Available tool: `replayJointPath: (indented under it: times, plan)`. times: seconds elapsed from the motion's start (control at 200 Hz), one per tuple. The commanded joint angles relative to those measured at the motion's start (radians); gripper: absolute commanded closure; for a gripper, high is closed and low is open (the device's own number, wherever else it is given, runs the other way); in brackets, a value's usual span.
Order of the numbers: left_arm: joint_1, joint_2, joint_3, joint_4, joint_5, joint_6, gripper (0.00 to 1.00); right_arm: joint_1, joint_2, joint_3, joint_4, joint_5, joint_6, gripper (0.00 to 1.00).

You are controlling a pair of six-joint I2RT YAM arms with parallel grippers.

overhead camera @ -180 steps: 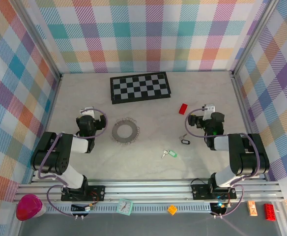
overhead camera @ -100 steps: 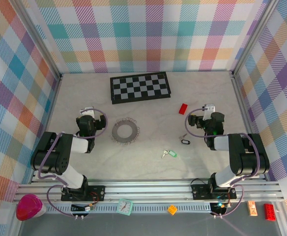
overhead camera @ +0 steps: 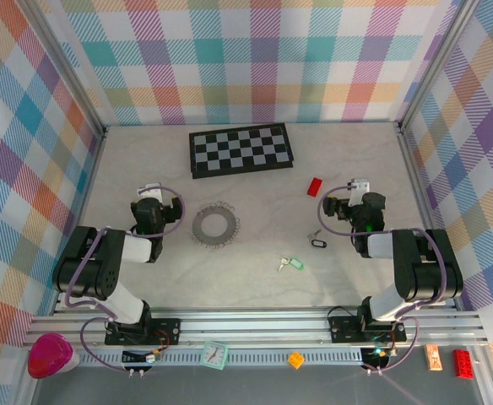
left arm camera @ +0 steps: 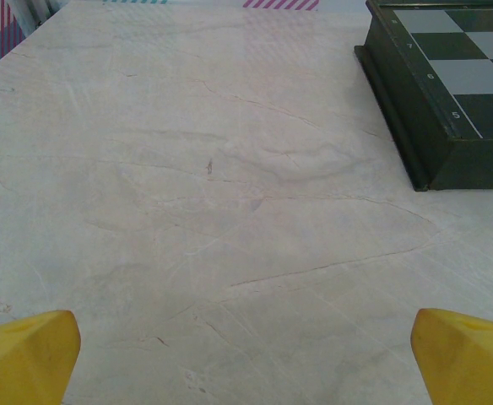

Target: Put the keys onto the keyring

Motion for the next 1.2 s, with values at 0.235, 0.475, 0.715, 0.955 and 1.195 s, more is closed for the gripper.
replayJointPath:
  times: [0.235,0.475,0.715,0.955,1.195]
  plan:
    - [0.005,-0.241,0.116,-0.339,0.041,-0.003,0.0,-0.008,-0.202,0.249,-0.601,-0.018,0.065,0.07]
    - [0.005,-0.358,0.213,-0.624,0.15,-0.157,0.0,0.004,-0.291,0.292,-0.781,-0.157,0.423,0.23]
    - [0.0,-0.389,0.21,-0.825,0.282,-0.345,0.0,0.202,-0.238,0.376,-0.935,-0.214,0.525,0.27]
    - [-0.009,-0.407,0.168,-0.926,0.389,-0.448,0.04,0.411,-0.063,0.516,-0.968,-0.273,0.574,0.34]
    - [-0.065,-0.44,0.131,-0.992,0.43,-0.528,0.12,0.533,0.148,0.651,-0.929,-0.271,0.608,0.49]
